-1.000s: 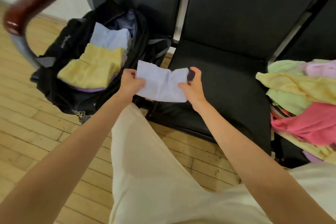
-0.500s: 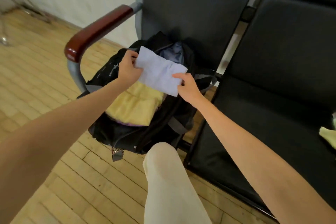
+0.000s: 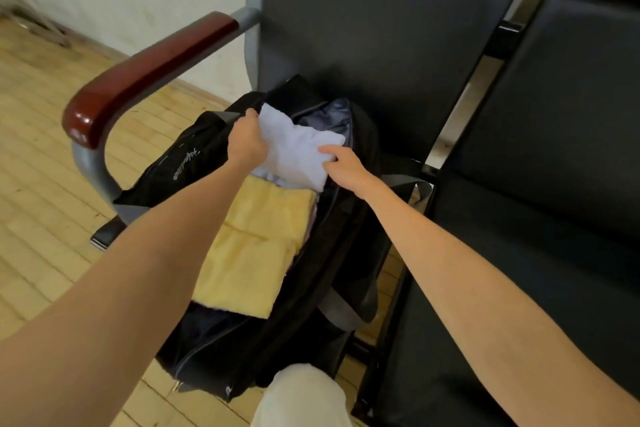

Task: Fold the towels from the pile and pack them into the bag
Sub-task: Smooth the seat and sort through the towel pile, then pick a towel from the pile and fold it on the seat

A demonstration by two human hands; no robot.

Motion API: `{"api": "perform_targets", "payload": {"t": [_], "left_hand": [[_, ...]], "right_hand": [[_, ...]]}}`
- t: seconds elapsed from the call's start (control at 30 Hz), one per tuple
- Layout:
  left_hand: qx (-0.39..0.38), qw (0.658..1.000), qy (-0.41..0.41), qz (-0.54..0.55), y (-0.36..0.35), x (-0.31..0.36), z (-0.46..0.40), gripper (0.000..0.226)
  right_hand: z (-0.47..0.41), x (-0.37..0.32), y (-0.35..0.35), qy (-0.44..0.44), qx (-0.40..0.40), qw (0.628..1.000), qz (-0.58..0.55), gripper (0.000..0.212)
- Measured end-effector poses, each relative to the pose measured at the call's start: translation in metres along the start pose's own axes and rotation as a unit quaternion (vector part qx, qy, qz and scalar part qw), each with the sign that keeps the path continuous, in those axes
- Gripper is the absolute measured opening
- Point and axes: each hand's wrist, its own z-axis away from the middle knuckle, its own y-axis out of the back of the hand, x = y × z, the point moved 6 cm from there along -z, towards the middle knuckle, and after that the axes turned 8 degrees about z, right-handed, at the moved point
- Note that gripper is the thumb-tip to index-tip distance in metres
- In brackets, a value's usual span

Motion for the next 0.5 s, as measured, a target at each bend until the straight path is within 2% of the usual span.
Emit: {"api": "perform_targets", "payload": {"t": [0.1, 0.2, 0.33, 0.5], "left_hand": [[-0.024, 0.985, -0.036, -0.165, -0.01, 0.005, 0.008, 0.041], [-0.023, 0.972, -0.037, -0.232, -0.009, 0.015, 0.02, 0.044], [0.002, 0.976, -0.043, -0.215, 0.001, 0.04, 0.043, 0.062], [-0.101, 0.975, -0.095, -0.175, -0.01, 0.087, 0.09, 0.058]], "right_hand": [[-0.001, -0.002, -0.002, -0.014, -0.016, 0.996, 0.082, 0.052], [0.01, -0.012, 0.008, -0.015, -0.006, 0.99, 0.139, 0.048], [0.037, -0.013, 0.03, 0.006, 0.023, 0.988, 0.151, 0.042], [0.105, 0.021, 0.076, -0.005, 0.072, 0.979, 0.191, 0.039]]}}
